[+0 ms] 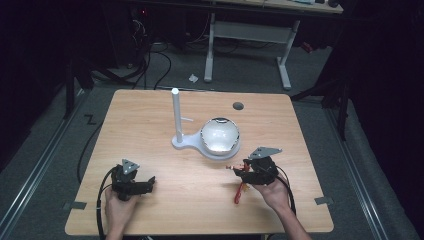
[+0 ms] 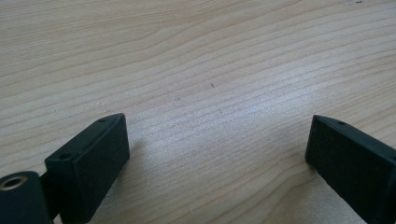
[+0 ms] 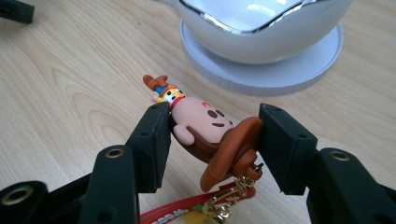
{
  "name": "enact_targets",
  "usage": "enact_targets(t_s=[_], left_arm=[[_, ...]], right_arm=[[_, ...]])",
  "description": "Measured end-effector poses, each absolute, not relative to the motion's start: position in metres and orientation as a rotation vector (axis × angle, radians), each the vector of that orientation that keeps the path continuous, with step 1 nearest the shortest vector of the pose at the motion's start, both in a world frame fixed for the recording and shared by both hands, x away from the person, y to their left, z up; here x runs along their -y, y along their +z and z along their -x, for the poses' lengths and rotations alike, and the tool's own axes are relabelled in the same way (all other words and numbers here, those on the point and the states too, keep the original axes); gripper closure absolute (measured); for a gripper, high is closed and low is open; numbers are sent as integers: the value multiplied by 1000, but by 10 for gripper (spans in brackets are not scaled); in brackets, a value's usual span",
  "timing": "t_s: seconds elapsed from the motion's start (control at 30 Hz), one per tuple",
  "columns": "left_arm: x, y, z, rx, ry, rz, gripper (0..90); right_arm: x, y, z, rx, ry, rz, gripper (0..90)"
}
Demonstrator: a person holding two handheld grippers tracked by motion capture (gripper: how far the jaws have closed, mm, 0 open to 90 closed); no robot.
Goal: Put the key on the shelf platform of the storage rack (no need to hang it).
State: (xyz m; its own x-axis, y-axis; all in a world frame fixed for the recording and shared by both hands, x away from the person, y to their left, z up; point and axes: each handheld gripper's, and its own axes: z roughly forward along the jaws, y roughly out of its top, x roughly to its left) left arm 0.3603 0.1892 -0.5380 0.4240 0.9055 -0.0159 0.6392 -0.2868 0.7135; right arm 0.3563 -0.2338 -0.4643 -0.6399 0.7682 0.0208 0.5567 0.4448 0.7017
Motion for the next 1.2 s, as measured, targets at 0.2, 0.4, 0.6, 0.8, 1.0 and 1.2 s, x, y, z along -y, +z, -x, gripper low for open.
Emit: enact_targets(t_s=[0.2, 0.4, 0.6, 0.8, 1.0, 1.2], left_arm=[[-189, -538, -360, -1301, 527, -2030, 65], [-189, -538, -360, -1301, 526, -2029, 65], [-189, -538, -360, -1300, 527, -2028, 67], [-189, -538, -360, -1299, 526, -2029, 68], [-189, -538, -360, -1298, 526, -2029, 70], [-189, -538, -360, -1298, 526, -2029, 71]], right_arm=[[235, -444, -351, -2385, 1001, -1095, 464], [235, -430, -352, -2372, 1000, -1081, 464], [237, -416, -355, -2356, 1025, -1066, 463], [237, -403, -359, -2349, 1049, -1042, 463], [233, -390, -364, -2349, 1057, -1015, 463], [228, -378, -370, -2352, 1072, -991, 462]])
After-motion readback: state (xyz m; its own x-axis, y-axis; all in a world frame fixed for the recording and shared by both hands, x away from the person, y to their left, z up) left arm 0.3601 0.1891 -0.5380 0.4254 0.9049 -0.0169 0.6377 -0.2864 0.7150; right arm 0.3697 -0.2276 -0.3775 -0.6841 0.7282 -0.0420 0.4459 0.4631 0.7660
